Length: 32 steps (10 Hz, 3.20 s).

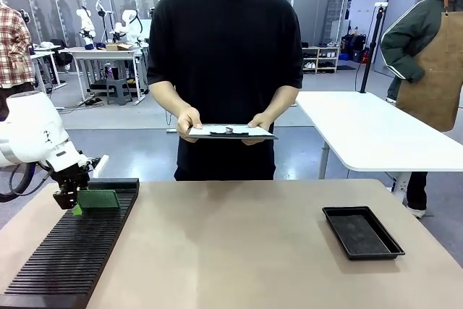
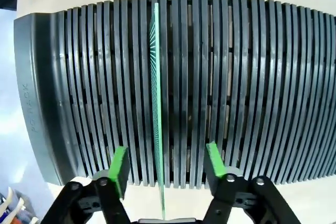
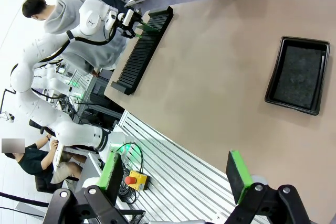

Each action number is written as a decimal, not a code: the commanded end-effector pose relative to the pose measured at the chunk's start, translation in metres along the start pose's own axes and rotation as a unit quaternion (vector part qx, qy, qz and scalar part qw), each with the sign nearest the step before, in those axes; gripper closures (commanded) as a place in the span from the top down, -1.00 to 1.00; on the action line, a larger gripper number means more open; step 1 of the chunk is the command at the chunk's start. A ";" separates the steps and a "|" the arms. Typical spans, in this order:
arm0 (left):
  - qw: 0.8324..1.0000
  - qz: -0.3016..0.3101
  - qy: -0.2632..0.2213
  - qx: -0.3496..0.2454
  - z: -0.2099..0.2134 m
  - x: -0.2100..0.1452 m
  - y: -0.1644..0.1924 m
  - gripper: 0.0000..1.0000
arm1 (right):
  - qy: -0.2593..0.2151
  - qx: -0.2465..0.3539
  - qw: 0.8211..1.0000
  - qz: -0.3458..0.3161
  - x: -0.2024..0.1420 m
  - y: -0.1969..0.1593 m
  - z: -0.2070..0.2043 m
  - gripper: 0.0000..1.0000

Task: Inspect the PCB.
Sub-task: Pick up the Blank PCB and present it to the human.

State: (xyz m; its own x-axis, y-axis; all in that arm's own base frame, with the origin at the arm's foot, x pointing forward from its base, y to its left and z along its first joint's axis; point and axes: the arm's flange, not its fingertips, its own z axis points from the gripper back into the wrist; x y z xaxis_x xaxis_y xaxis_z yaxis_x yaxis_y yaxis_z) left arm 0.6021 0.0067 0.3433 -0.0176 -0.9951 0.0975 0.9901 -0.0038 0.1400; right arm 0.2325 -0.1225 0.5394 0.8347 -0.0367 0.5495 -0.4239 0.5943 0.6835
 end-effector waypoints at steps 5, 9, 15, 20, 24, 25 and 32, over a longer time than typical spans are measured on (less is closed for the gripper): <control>1.000 0.013 -0.005 -0.021 0.001 0.002 0.009 -1.00 | -0.003 0.005 1.000 0.004 0.000 0.001 0.001 1.00; 1.000 0.018 -0.002 -0.023 0.004 0.002 0.008 -1.00 | -0.003 0.005 1.000 0.004 0.000 0.001 0.001 1.00; 0.993 0.089 -0.070 0.016 0.101 0.009 -0.042 -1.00 | -0.003 0.005 1.000 0.004 0.000 0.001 0.001 1.00; 0.830 0.305 -0.424 -0.198 0.090 -0.011 -0.052 -1.00 | -0.003 0.005 1.000 0.004 0.000 0.001 0.001 1.00; 0.703 0.416 -0.484 -0.316 0.046 0.014 -0.041 -1.00 | -0.003 0.005 1.000 0.004 0.000 0.001 0.001 1.00; 0.689 0.420 -0.487 -0.335 0.041 0.018 -0.039 -1.00 | -0.003 0.005 1.000 0.004 0.000 0.001 0.001 1.00; 0.597 0.472 -0.443 -0.474 -0.024 0.049 -0.009 -1.00 | -0.003 0.005 1.000 0.004 0.000 0.001 0.001 1.00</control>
State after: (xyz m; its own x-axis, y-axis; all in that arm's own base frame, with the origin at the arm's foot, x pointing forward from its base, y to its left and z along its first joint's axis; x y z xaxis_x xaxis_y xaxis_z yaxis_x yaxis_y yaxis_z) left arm 0.5882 -0.0486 0.3120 0.9672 -0.1180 0.2247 0.2348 0.0793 -0.9688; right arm 0.2327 -0.1224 0.5400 0.8345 -0.0366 0.5497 -0.4239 0.5947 0.6831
